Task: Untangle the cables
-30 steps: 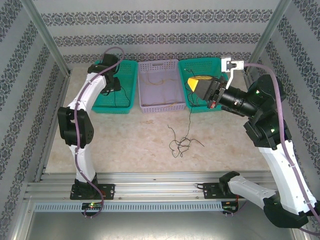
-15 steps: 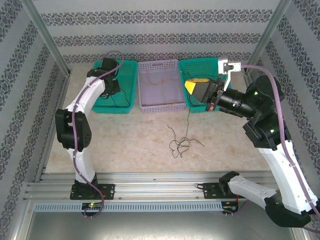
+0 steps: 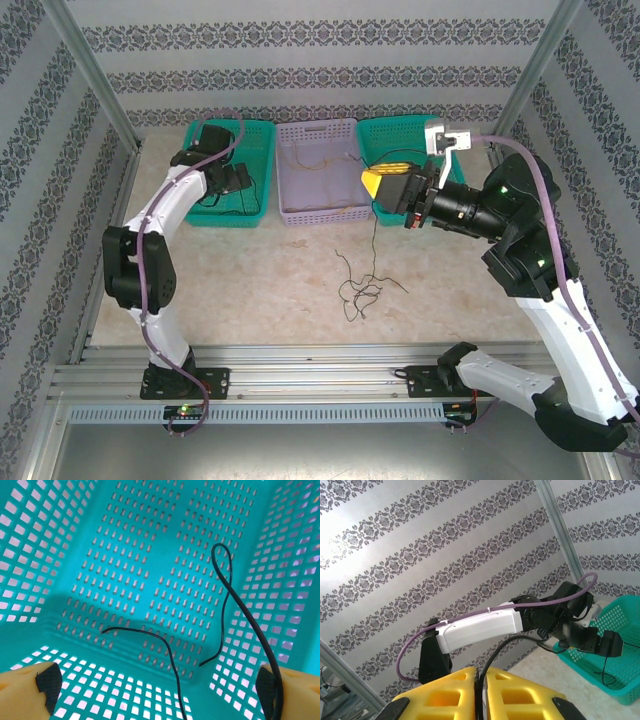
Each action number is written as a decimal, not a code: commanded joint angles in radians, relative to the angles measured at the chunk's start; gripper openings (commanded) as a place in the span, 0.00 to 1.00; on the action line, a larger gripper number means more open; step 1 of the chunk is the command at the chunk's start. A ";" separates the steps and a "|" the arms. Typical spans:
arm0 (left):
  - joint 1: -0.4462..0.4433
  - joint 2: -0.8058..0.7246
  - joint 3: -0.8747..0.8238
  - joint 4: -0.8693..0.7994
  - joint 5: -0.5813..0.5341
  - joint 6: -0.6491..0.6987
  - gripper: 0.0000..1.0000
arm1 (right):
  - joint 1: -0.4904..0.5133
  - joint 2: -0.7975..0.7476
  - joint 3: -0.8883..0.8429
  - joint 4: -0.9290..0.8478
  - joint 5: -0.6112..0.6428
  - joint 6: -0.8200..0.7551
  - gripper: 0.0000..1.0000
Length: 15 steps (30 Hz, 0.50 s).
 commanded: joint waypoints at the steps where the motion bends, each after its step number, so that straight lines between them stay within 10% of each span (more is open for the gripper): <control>1: 0.035 -0.083 -0.078 0.107 0.096 -0.120 1.00 | 0.014 -0.006 -0.040 0.010 0.031 -0.031 0.15; 15: 0.053 -0.202 -0.078 0.122 0.176 -0.193 1.00 | 0.080 0.160 -0.233 0.051 0.203 -0.227 0.50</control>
